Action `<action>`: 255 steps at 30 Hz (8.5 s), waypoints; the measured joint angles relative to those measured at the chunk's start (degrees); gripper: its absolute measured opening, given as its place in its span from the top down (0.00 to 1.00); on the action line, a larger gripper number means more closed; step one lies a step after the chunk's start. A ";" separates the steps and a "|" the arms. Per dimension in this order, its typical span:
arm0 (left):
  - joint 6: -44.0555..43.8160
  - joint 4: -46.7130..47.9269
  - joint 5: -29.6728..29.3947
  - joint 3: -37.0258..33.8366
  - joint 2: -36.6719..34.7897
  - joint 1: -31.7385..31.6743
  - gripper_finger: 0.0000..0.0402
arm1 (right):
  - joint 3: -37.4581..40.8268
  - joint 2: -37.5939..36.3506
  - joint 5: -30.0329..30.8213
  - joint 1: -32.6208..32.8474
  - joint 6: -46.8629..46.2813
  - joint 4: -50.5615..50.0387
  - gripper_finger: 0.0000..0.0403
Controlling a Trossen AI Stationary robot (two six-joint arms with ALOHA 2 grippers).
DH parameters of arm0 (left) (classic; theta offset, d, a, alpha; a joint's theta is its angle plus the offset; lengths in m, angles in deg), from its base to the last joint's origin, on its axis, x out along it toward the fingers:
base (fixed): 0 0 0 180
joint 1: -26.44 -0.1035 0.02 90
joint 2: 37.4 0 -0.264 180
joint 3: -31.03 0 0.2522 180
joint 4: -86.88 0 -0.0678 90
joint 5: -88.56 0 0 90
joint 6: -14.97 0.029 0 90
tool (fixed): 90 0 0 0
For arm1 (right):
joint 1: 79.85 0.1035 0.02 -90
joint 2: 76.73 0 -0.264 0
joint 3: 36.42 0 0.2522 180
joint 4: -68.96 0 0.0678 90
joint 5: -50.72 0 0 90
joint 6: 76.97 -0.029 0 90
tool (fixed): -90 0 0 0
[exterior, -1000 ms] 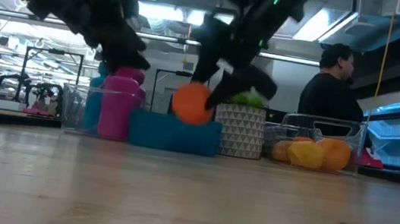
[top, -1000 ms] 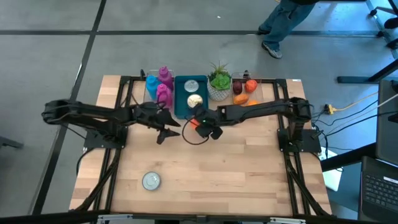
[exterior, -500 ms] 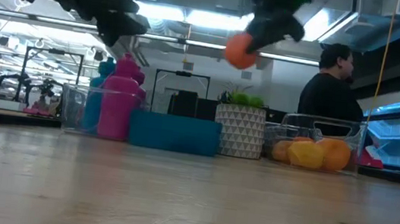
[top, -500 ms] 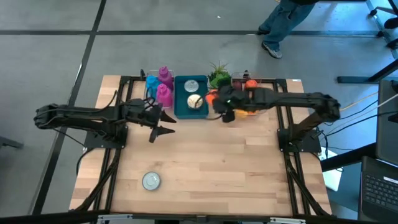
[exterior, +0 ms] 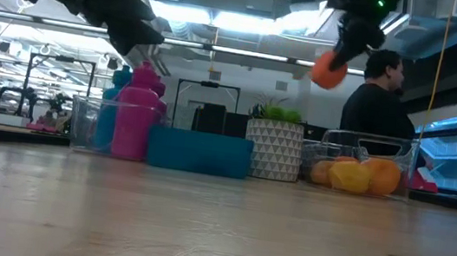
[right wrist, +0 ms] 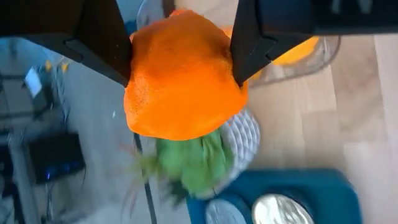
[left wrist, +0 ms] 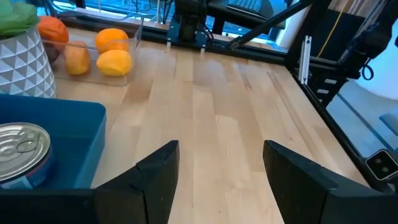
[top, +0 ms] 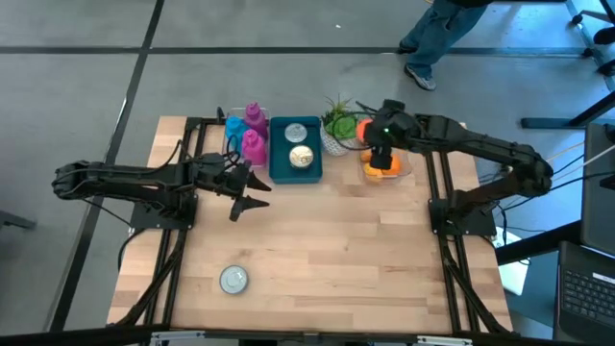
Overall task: Pick & Place Food Item
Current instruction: Put the orange into the right transparent bin, then put the blue tuna can into the blue bin
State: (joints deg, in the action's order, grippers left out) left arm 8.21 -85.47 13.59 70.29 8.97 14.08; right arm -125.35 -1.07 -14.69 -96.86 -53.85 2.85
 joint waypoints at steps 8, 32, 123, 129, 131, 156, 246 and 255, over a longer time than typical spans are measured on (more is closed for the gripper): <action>1.06 -0.02 0.02 0.00 0.02 0.00 0.44 | 11.17 -4.94 -3.79 -5.59 -4.76 2.96 0.46; -0.12 -0.07 0.02 -0.02 0.01 0.00 0.44 | 26.84 3.57 -0.79 -17.15 -7.85 12.73 0.46; -13.01 34.47 -33.53 4.07 -16.24 31.60 0.44 | 13.96 27.93 -56.67 14.07 -28.29 95.61 0.18; -17.79 34.59 -33.38 5.34 -7.61 36.91 0.44 | 13.96 27.93 -55.59 14.11 -28.60 95.61 0.18; -19.31 34.18 -33.42 6.75 -5.31 38.92 0.44 | 13.96 27.93 -55.12 14.11 -28.66 95.57 0.18; -32.28 23.83 -31.11 15.57 14.59 60.53 0.44 | 13.96 27.97 -47.57 20.94 -34.67 98.04 0.18; -36.17 55.01 -50.77 37.27 56.22 76.50 0.44 | 13.94 27.99 -21.97 37.26 -34.65 97.66 0.18; -38.65 55.36 -54.09 34.35 56.21 76.24 0.44 | 13.94 27.99 -21.96 37.37 -33.32 97.64 0.18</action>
State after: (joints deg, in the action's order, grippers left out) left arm -30.45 -30.11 -40.50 104.64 65.19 90.32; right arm -111.41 26.92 -36.65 -59.49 -87.18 100.49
